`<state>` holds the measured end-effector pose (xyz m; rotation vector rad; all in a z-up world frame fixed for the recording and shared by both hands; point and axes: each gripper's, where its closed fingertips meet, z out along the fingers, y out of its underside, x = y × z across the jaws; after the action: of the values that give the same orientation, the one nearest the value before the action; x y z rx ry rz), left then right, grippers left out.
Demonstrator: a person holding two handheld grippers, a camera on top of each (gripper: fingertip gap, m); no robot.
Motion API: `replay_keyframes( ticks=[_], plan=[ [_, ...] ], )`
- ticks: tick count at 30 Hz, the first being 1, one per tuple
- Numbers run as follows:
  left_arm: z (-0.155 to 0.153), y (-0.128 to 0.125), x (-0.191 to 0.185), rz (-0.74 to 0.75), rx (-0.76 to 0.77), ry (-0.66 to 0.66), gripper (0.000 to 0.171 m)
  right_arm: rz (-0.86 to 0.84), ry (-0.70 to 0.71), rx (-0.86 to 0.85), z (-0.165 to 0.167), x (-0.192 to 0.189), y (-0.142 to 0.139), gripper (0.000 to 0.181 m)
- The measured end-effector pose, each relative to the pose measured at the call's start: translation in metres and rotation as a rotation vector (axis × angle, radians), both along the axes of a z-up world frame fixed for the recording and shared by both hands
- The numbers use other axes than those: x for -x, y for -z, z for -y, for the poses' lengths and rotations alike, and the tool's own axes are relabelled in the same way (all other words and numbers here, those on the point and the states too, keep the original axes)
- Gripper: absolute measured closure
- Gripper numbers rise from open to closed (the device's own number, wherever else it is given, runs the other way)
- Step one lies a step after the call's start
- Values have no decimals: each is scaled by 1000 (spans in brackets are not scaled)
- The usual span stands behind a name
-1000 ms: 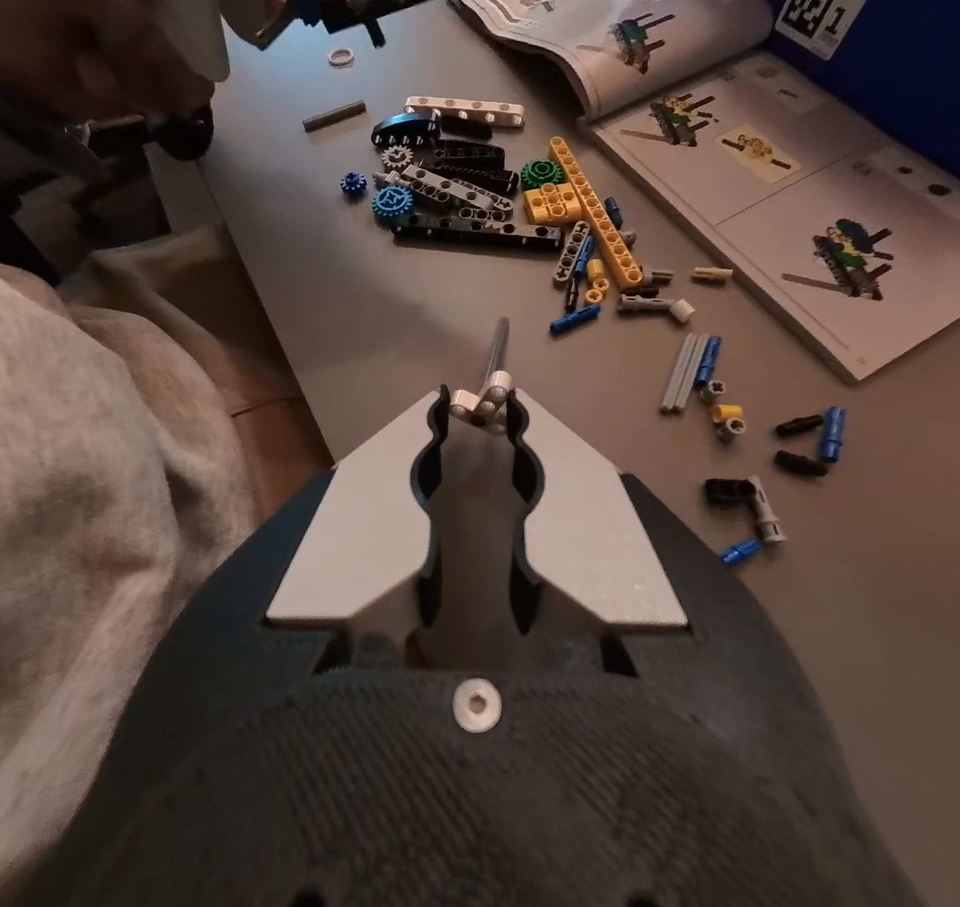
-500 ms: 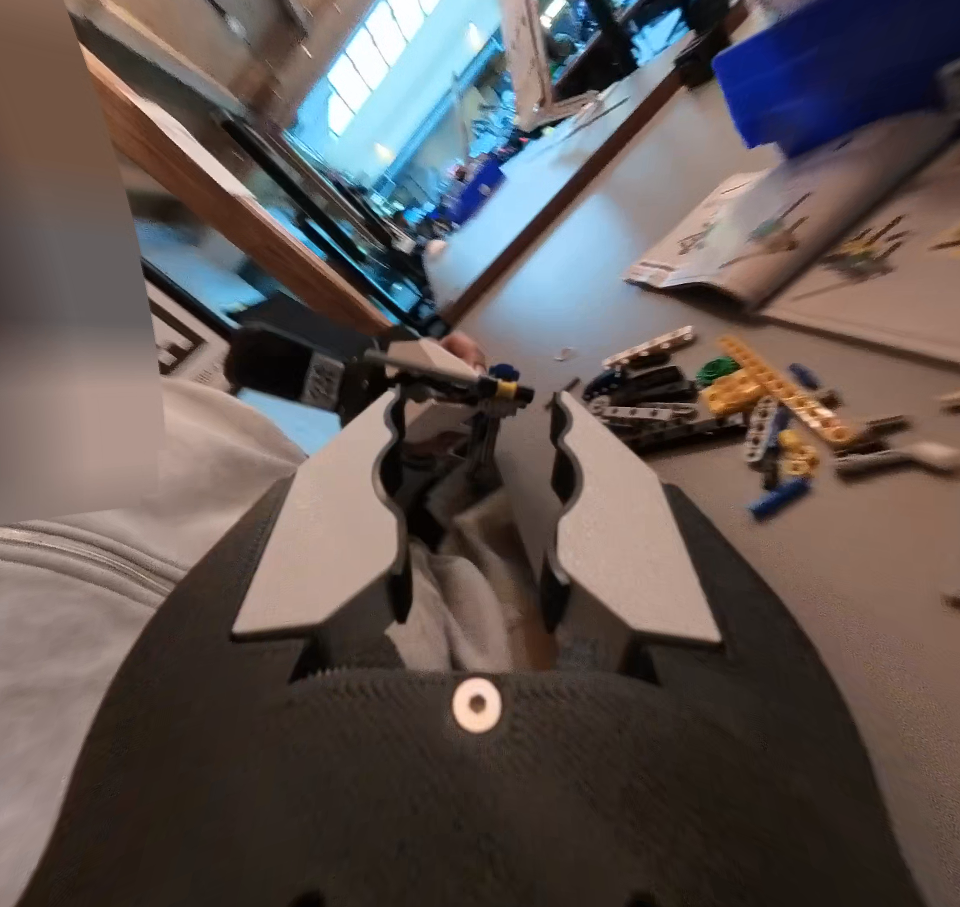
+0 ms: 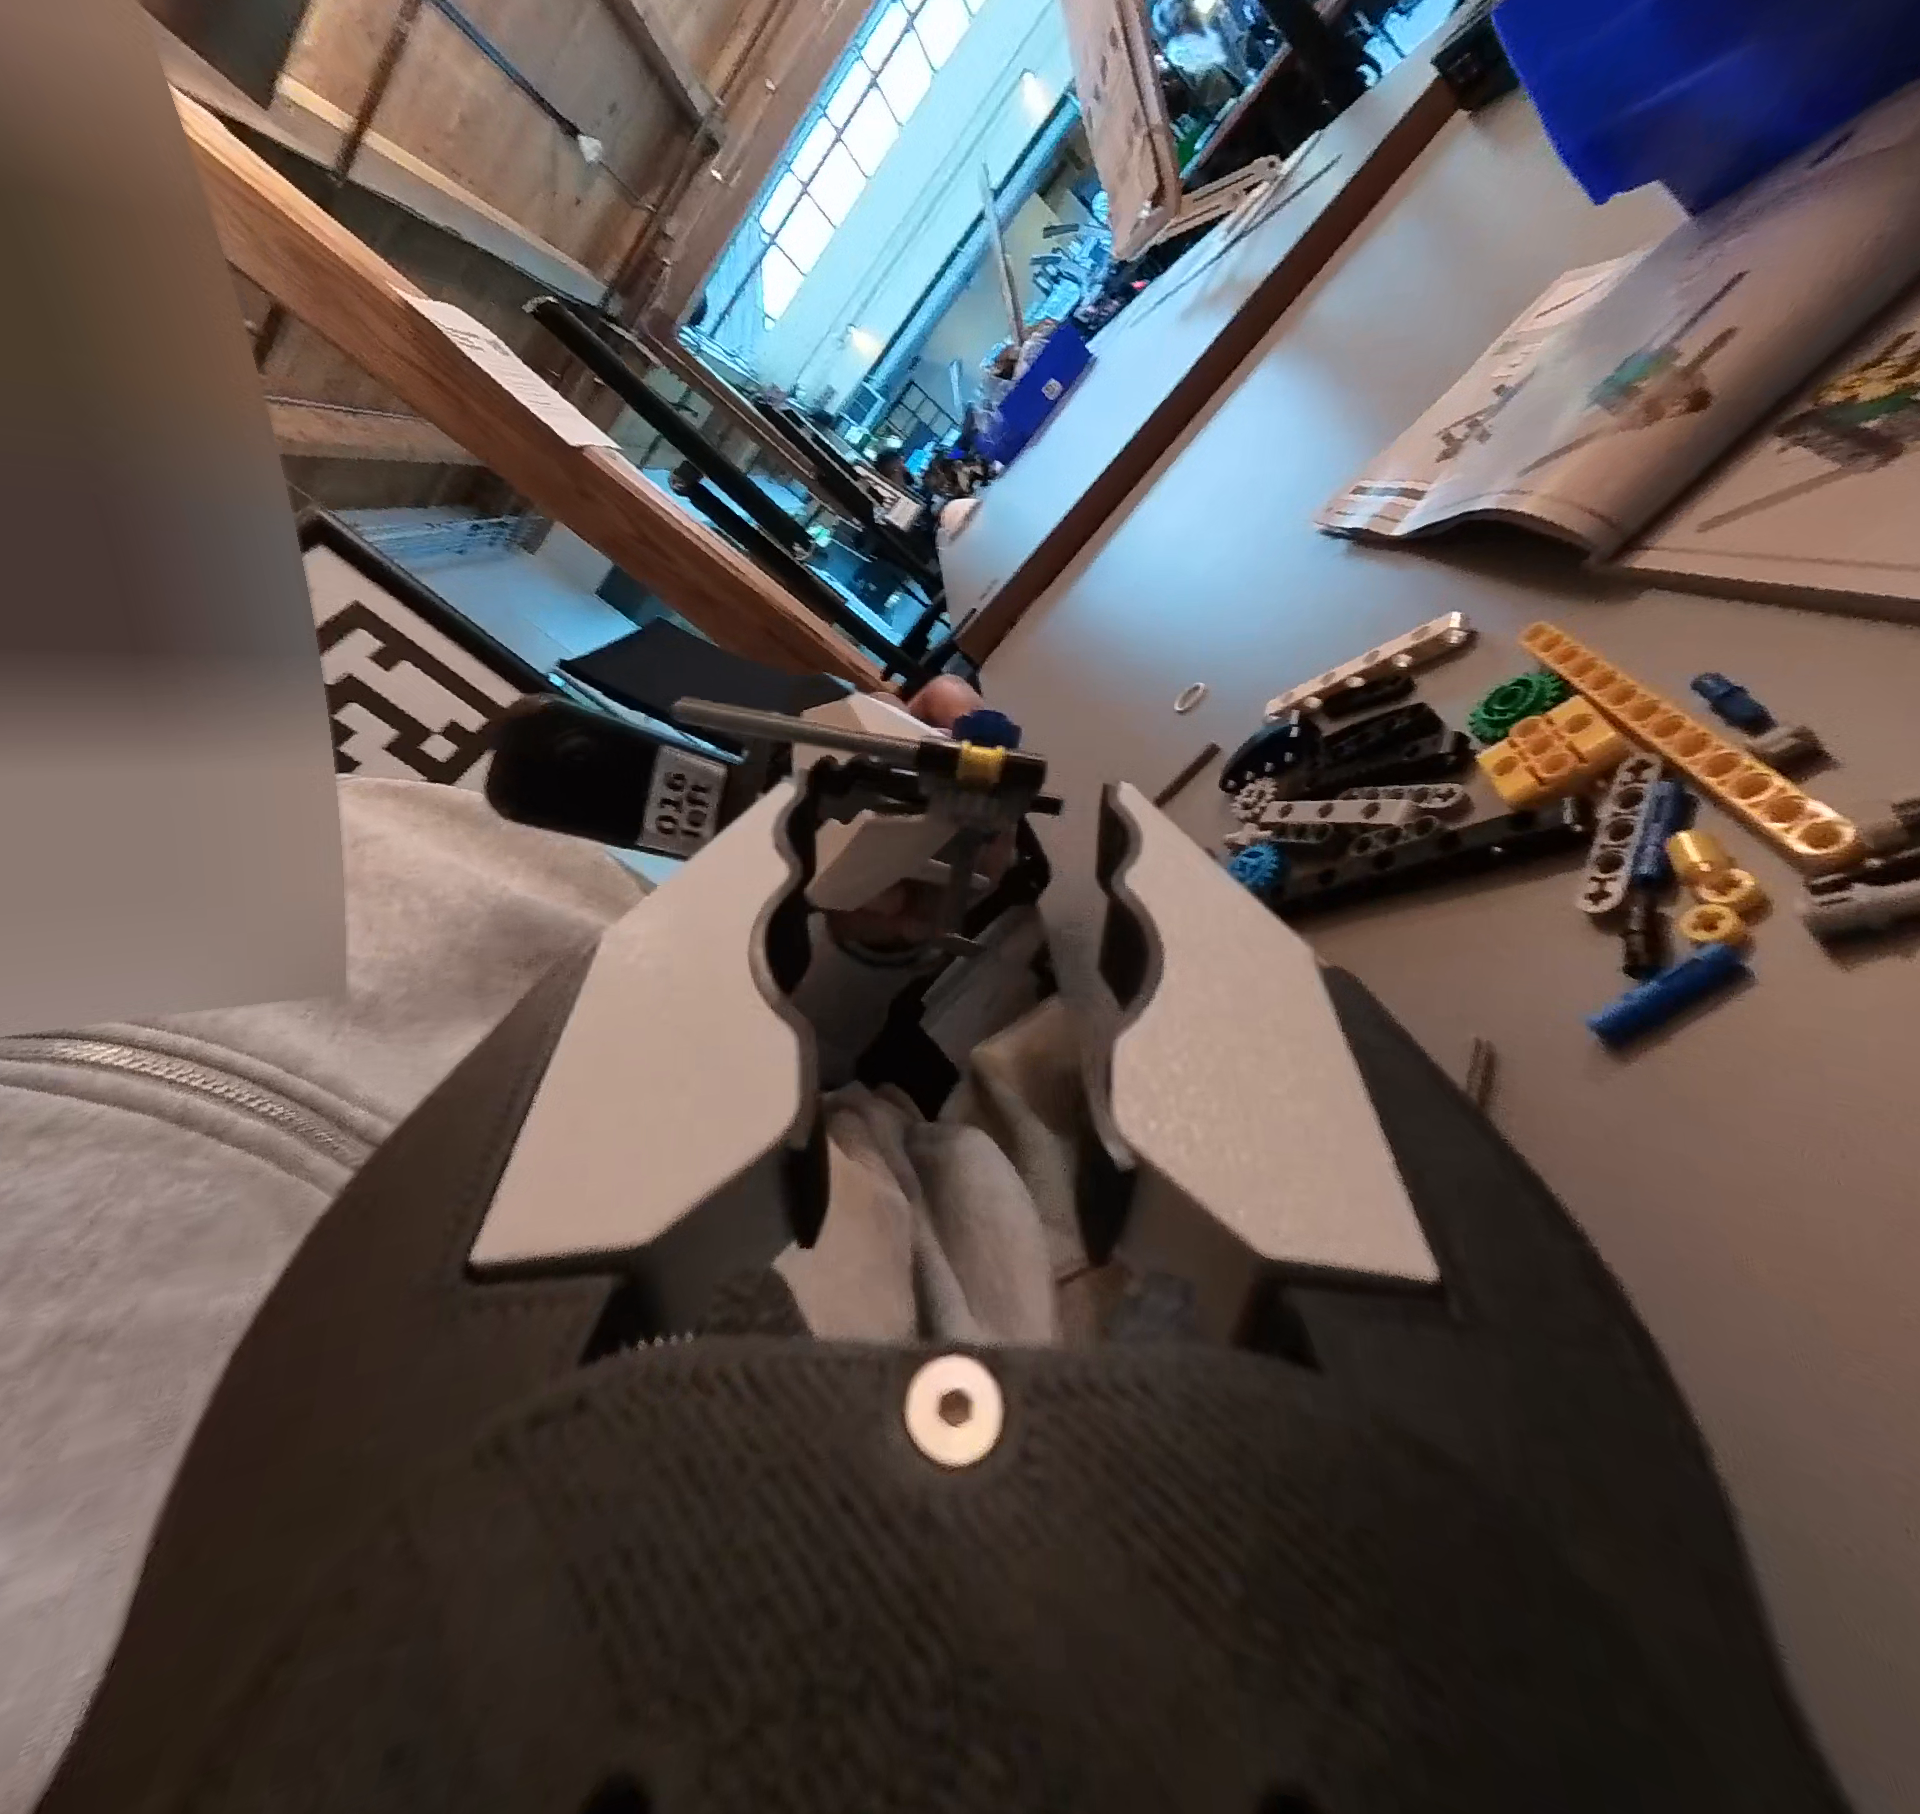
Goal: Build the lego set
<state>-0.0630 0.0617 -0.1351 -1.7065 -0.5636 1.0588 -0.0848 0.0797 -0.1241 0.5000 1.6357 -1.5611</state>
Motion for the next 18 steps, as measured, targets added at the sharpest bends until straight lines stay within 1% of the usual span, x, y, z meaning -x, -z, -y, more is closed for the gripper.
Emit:
replay_keyframes(
  ticks=[3,6,7,9,13,16,18],
  plan=[
    [-2,1,0,3,1,-1,167,-39,19,-34,5,-1,5,130],
    [-5,1,0,-1,8,-5,167,-62,26,-68,10,-3,9,135],
    [-5,1,0,-1,5,-6,167,-61,27,-74,11,-3,11,140],
    [-5,1,0,1,-1,-8,167,-41,17,-64,11,-5,11,156],
    [-5,-1,-1,-4,-15,-2,167,15,-6,-27,11,-7,9,158],
    [-6,-3,-3,-8,-32,9,167,24,-21,-9,11,-9,8,158],
    [-4,-8,-4,-18,-66,4,159,15,-24,4,10,-9,6,158]
  ],
)
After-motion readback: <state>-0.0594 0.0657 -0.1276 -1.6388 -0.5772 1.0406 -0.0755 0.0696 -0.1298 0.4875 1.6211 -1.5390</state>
